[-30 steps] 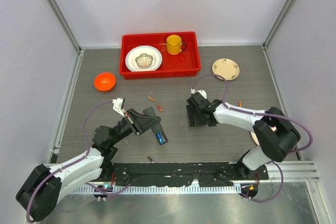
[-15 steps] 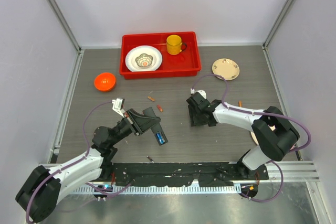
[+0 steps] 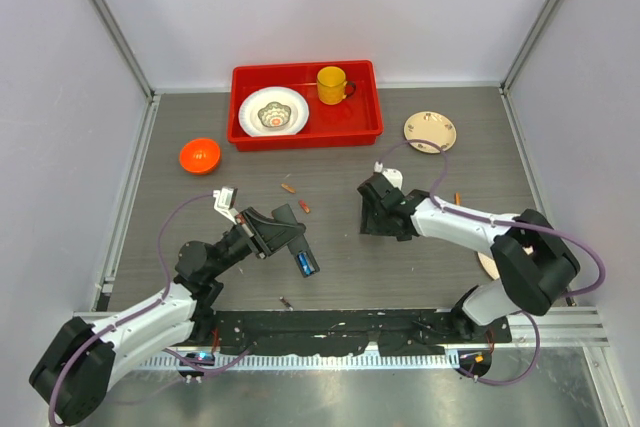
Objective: Load the batteries into the remote control
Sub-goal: Adjust the battery at the center of the board.
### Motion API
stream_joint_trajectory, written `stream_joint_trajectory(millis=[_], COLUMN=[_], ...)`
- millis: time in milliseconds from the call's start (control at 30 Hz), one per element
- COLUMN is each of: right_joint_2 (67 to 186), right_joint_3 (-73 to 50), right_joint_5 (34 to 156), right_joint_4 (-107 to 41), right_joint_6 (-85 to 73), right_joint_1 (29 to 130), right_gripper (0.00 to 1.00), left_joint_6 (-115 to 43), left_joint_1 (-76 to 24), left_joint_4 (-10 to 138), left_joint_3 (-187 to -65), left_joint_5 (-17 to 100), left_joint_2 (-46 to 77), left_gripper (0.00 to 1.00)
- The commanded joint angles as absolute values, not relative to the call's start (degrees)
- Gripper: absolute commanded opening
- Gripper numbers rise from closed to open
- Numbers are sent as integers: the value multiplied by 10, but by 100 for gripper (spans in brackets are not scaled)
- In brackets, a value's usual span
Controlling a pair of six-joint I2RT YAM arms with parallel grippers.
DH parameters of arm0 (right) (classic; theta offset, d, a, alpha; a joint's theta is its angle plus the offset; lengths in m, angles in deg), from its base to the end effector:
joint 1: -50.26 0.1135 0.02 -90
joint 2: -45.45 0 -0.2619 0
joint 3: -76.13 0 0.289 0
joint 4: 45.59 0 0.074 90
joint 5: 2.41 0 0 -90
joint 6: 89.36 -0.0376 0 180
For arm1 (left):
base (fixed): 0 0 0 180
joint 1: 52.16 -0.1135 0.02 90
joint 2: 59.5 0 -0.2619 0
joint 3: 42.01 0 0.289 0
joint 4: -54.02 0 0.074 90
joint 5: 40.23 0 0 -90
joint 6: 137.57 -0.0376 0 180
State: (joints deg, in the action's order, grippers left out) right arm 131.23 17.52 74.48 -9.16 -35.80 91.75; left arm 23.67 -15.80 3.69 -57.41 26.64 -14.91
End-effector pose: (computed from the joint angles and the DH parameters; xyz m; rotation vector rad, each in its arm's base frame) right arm 0.2356 0.1970 0.1436 -0.0452 2.6391 0.1534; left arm 0.1419 -0.1228 0.1956 -0.0210 1.4720 -1.8311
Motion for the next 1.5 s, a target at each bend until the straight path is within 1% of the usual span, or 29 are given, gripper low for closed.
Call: stream_joint_trajectory(millis=[0, 33, 167, 300, 333, 467, 567, 600, 667, 700, 867, 1000, 1100, 1133, 1167, 1233, 1267, 1300, 1333, 1400, 1467], right_joint_2=[1264, 1263, 1288, 1344, 1374, 1431, 1452, 1454, 1461, 1463, 1462, 1451, 1441, 1427, 1421, 1408, 1403, 1399, 1392, 1395, 1399], right_joint_3=[176, 178, 175, 117, 104, 52, 39, 39, 38, 35, 14, -17, -35, -36, -35, -46, -44, -41, -37, -31, -26], right_joint_5=[716, 711, 672, 617, 614, 600, 607, 609, 618, 622, 646, 661, 660, 668, 675, 677, 687, 703, 720, 750, 780], right_joint_4=[-135, -149, -145, -87, -59, -8, 1, 3, 1, 1, 4, 13, 23, 5, -6, -20, -31, -46, -53, -44, -42], right_joint_6=[-528, -582, -699, -735, -734, -720, -710, -706, -699, -696, -663, -624, -570, -542, -467, -389, -344, -256, -215, -129, -91], right_joint_1=[918, 918, 920, 931, 931, 938, 940, 940, 940, 940, 940, 940, 941, 941, 941, 941, 941, 940, 939, 933, 927], right_gripper=[19, 13, 13, 14, 14, 15, 25, 34, 42, 48, 61, 68, 69, 69, 67, 65, 60, 59, 58, 53, 49], left_joint_6=[221, 220, 218, 213, 211, 199, 198, 197, 197, 198, 198, 198, 198, 198, 197, 197, 197, 197, 197, 196, 194], left_joint_1=[-160, -160, -160, -160, -160, -160, -160, -160, -160, -160, -160, -160, -160, -160, -160, -160, -160, -160, -160, -160, -160], left_joint_4=[26, 27, 40, 64, 69, 95, 105, 106, 108, 108, 107, 108, 107, 107, 108, 110, 111, 111, 111, 111, 111], left_joint_3=[-576, -576, -579, -581, -583, -587, -588, -588, -587, -586, -586, -590, -593, -593, -593, -592, -592, -591, -590, -589, -588], left_joint_5=[274, 276, 282, 285, 286, 291, 291, 290, 289, 289, 286, 282, 277, 277, 277, 276, 277, 278, 278, 279, 279], left_joint_2=[-158, -161, -171, -192, -197, -224, -232, -235, -236, -236, -234, -230, -227, -228, -228, -229, -229, -230, -229, -229, -228], left_gripper=[0, 0, 0, 0, 0, 0, 0, 0, 0, 0, 0, 0, 0, 0, 0, 0, 0, 0, 0, 0, 0])
